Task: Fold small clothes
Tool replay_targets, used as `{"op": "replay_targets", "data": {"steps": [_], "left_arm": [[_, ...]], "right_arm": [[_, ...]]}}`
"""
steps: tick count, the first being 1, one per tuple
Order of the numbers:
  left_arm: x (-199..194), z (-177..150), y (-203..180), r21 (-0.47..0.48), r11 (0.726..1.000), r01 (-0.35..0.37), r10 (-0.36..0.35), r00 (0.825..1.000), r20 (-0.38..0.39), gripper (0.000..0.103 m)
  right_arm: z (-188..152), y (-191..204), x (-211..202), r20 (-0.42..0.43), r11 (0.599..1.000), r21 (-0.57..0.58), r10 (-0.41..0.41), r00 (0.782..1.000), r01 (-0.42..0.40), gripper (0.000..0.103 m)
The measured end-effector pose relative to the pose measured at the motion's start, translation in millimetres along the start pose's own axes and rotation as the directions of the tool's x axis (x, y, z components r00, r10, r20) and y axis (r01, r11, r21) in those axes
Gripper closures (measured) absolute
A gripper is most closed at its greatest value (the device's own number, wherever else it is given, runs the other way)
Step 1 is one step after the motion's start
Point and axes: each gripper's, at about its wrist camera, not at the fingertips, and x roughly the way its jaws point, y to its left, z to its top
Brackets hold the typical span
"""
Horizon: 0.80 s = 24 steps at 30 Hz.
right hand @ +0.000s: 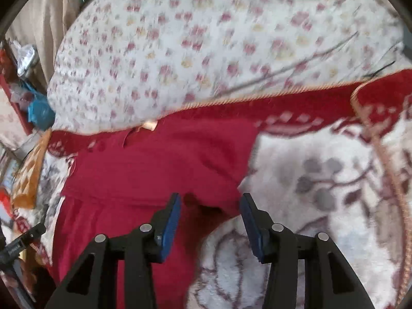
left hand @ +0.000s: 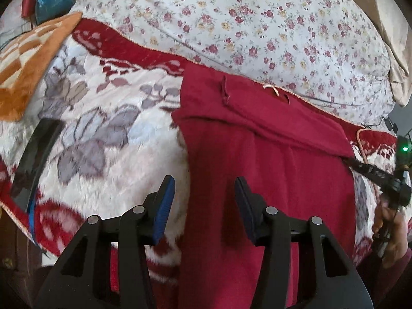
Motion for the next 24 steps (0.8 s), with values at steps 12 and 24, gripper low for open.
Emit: {"op": "replay_targets", "data": {"steps": [12,24], "left_arm": [[-8,-34,-2,0.035,0.999,-0.017,0.018,0.999,-0.032,0.055],[-32,-49,8,0.037,0.998,-0.057,0.058,0.998,-0.014,0.055]], "right_arm": [[-62,24,-56,-0.100,0.991,-0.115,0.052,0.994,-0.063,0.055],[-78,39,-27,-0.071,0.989,-0.148,0.019,0.997,-0.029,0.096]]}}
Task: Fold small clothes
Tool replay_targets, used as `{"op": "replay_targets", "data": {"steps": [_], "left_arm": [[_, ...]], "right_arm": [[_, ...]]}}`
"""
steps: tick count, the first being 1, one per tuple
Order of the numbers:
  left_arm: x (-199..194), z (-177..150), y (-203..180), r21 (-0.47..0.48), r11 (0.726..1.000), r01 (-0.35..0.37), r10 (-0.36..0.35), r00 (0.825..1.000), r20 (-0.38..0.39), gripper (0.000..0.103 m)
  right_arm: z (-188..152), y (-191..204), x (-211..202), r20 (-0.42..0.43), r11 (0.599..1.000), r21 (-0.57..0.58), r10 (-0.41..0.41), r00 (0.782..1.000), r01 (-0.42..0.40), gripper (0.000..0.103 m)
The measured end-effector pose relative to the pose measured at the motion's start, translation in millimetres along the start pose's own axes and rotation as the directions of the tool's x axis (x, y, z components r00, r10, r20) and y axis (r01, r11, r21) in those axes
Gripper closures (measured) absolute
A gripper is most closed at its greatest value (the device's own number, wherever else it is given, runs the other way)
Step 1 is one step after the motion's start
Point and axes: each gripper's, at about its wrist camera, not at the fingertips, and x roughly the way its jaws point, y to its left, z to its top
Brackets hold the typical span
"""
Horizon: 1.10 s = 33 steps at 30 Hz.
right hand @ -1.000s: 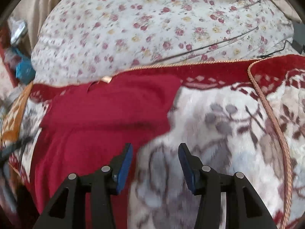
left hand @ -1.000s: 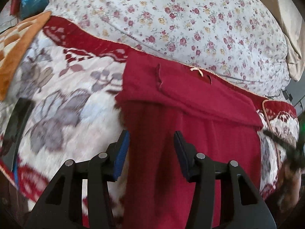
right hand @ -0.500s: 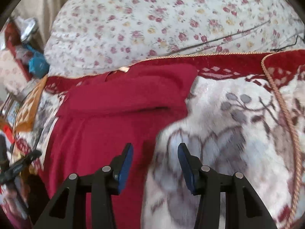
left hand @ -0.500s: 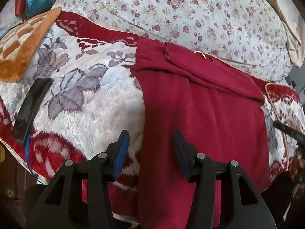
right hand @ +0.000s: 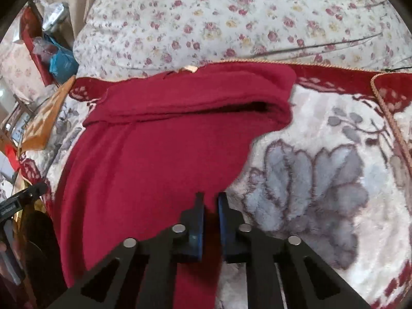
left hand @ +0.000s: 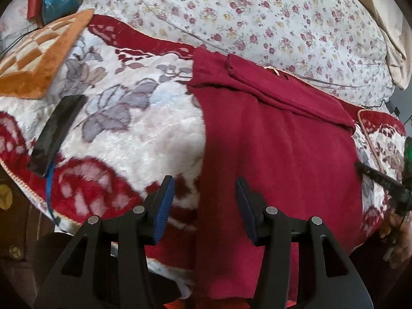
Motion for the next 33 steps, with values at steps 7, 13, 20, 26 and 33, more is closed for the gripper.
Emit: {"op": "replay_targets", "data": {"steps": [7,13,20,26,33], "left_arm": [[9,-11,0,0.008,1.000,-0.024,0.025,0.999,-0.028,0.055],[5,-12,-3,0.010,1.000,-0.024,0.024,1.000,-0.015,0.055],[-3,-14,-5,0.024,0.999,-0.040,0.040,0.999,0.004,0.055],[-4,-19,0,0.019,0.999,-0.041,0.041,0.999,0.000,0.055],[-4,-30,8,0.031,0.999,0.015,-0.013,0.999,-0.047,0.055]], "right_arm": [[-9,-37,-14,0.004,0.992,0.124,0.003,1.000,-0.004,0.103],[-21,-12,-41,0.028,0.994,0.084,0.065,0.997,-0.067,0.035],[-40,16,-5,-0.053,0.999,0.023,0.032,0.998,-0.031,0.055],[-42,17,-21,0.015,0.998,-0.049,-0.027,1.000,0.028,0.097],[-43,12,-27,-0.002,1.000,-0.021,0.015,1.000,-0.015,0.097]]}}
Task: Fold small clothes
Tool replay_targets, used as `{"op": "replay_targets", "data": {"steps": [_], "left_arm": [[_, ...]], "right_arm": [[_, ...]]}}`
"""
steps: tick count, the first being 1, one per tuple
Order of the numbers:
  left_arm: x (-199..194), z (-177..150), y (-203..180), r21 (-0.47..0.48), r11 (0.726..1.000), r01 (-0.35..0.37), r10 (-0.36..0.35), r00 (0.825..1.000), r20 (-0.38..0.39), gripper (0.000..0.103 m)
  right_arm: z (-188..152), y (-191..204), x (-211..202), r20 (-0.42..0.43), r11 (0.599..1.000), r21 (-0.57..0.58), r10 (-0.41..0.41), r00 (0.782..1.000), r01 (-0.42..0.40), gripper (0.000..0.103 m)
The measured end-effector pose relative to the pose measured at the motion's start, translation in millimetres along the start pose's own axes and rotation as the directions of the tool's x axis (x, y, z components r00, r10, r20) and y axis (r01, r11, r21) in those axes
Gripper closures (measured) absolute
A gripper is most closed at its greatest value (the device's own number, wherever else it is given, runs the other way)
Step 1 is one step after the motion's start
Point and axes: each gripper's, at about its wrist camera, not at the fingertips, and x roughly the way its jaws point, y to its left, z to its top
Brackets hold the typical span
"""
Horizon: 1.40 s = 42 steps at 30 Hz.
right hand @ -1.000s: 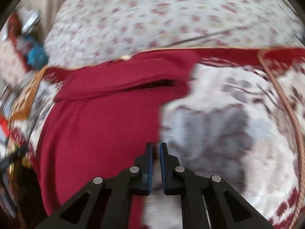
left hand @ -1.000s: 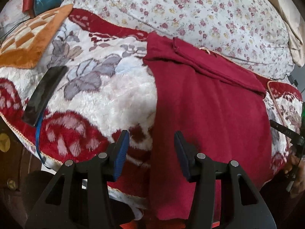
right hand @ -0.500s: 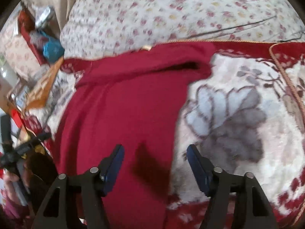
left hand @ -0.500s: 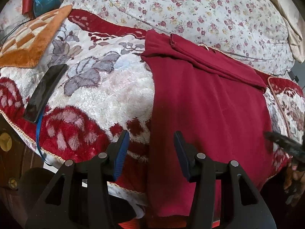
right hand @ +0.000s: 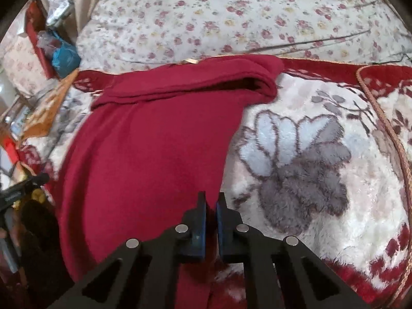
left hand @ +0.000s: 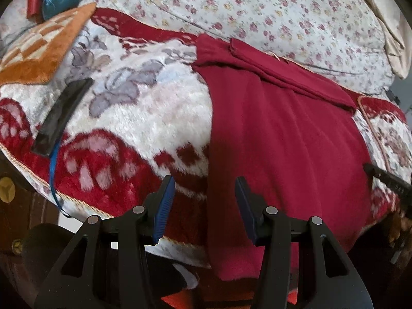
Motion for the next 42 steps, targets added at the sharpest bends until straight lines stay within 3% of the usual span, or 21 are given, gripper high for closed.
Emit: {"op": "replay_targets", "data": {"steps": [2,3,4,6,10,14,21,27,32,35,42], "left_arm": [[2,-7,2,0.000,0.999,0.041,-0.041,0.999,-0.032,0.055],[3,-9,2,0.001,0.999,0.048,-0.048,0.998,-0.044,0.055],[4,-13,2,0.002,0.999,0.053,-0.052,0.997,-0.060,0.055],[8,-21,3,0.011,0.999,0.053,-0.052,0.995,-0.090,0.055],[15,-36,0,0.034,0.997,0.067,-0.062,0.989,-0.134,0.055],[20,-35,0,0.022,0.997,0.080,-0.076,0.990,-0.119,0.055],[26,-46,-9,0.085,0.994,0.066,-0.055,0.990,-0.132,0.054],[27,-46,-14,0.089,0.994,0.070,-0.058,0.990,-0.130,0.048],[28,-48,-5,0.040,0.989,0.141,-0.134,0.981,-0.137,0.048],[25,-50,-3,0.023,0.986,0.167,-0.162,0.977,-0.139,0.048],[29,-52,-15,0.064,0.989,0.135,-0.127,0.984,-0.124,0.048]], "right_arm": [[-1,-1,-11,-0.010,0.998,0.025,0.061,0.998,-0.061,0.093],[-4,-2,-16,-0.021,0.995,0.035,0.093,0.995,-0.092,0.080],[-8,-3,-20,-0.031,0.993,0.042,0.116,0.993,-0.115,0.058],[-20,-3,-26,-0.068,0.985,0.059,0.168,0.983,-0.164,0.050],[-46,0,-31,-0.157,0.982,0.030,0.190,0.969,-0.188,0.050],[-64,2,-26,-0.209,0.975,0.036,0.221,0.953,-0.219,0.050],[-81,5,-9,-0.292,0.976,0.023,0.213,0.932,-0.216,0.050],[-81,13,-2,-0.294,0.972,0.006,0.228,0.928,-0.237,0.048],[-82,22,-7,-0.278,0.946,-0.030,0.302,0.912,-0.322,0.048],[-83,20,1,-0.279,0.956,-0.016,0.277,0.919,-0.293,0.048],[-83,14,4,-0.256,0.948,0.029,0.313,0.915,-0.317,0.048]]}}
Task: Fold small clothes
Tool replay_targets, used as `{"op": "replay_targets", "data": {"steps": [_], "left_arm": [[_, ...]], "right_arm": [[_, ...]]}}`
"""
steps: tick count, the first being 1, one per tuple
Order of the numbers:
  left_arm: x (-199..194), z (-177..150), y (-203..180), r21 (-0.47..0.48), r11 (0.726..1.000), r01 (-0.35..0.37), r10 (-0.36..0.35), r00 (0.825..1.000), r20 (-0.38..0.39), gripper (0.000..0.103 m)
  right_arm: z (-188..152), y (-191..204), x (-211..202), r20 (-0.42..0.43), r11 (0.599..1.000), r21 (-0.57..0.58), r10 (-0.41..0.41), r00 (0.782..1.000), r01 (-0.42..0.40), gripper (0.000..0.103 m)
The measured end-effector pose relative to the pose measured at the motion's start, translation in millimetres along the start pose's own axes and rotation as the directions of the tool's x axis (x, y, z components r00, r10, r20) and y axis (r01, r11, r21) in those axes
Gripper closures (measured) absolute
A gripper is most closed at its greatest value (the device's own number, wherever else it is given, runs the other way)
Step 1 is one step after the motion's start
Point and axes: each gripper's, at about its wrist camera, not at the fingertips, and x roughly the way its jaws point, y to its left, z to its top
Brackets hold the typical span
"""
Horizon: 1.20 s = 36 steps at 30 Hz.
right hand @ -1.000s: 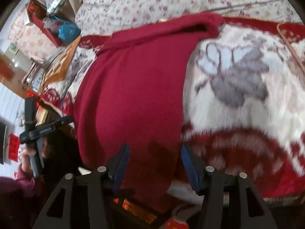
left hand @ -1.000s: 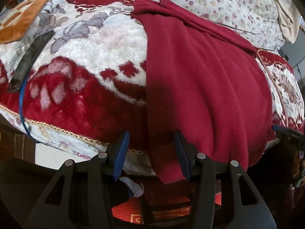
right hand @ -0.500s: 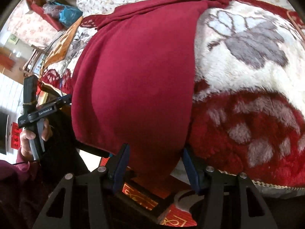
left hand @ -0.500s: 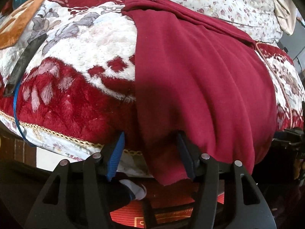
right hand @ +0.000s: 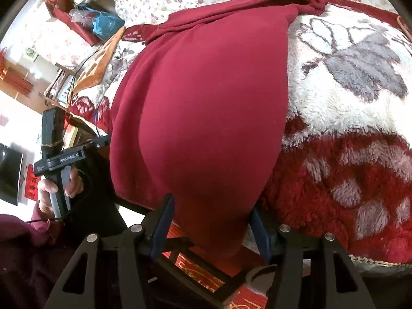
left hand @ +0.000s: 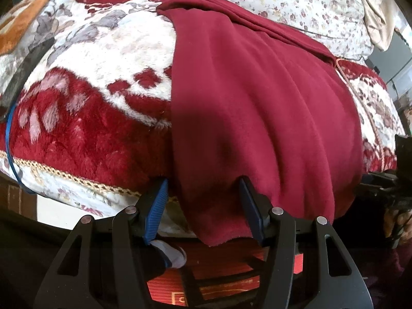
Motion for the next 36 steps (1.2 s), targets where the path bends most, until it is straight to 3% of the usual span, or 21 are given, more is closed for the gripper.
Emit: {"op": "replay_targets", "data": {"steps": [2,5,10,18,20,21,23,29,36], "left_arm": [[1,0,0,0.001,1.000,0.000,0.000,1.000,0.002,0.048],[2,-1,-1,-0.004,0.999,0.032,-0.032,0.999,-0.012,0.076],[4,-1,-5,0.005,0.999,0.047,-0.047,0.999,-0.026,0.077],[7,2,-11,0.003,0.999,0.037,-0.037,0.999,-0.023,0.079],[3,4,-11,0.001,0.998,0.058,-0.058,0.998,-0.013,0.095],[-1,6,-9,-0.017,0.996,0.092,-0.092,0.996,-0.004,0.095],[-16,14,-8,-0.023,0.993,0.120,-0.119,0.992,0.035,0.095],[-65,41,-3,-0.024,0.991,0.132,-0.125,0.973,0.193,0.095],[-87,83,6,-0.053,0.989,0.140,-0.119,0.952,0.283,0.095]], "right_arm": [[1,1,1,0.002,1.000,-0.002,0.008,1.000,-0.008,0.046],[2,5,0,0.003,1.000,-0.002,0.008,1.000,-0.008,0.046],[3,7,-2,0.013,0.997,-0.004,0.071,0.997,-0.071,0.049],[10,12,13,0.004,0.997,-0.011,0.080,0.997,-0.080,0.049],[9,9,10,0.022,0.997,0.009,0.074,0.997,-0.075,0.071],[10,5,6,0.042,0.995,0.028,0.091,0.995,-0.092,0.090],[11,1,-5,0.097,0.983,0.059,0.170,0.981,-0.176,0.092],[26,18,-38,0.201,0.972,0.014,0.225,0.953,-0.233,0.092],[68,24,-89,0.378,0.950,-0.032,0.300,0.876,-0.311,0.092]]}}
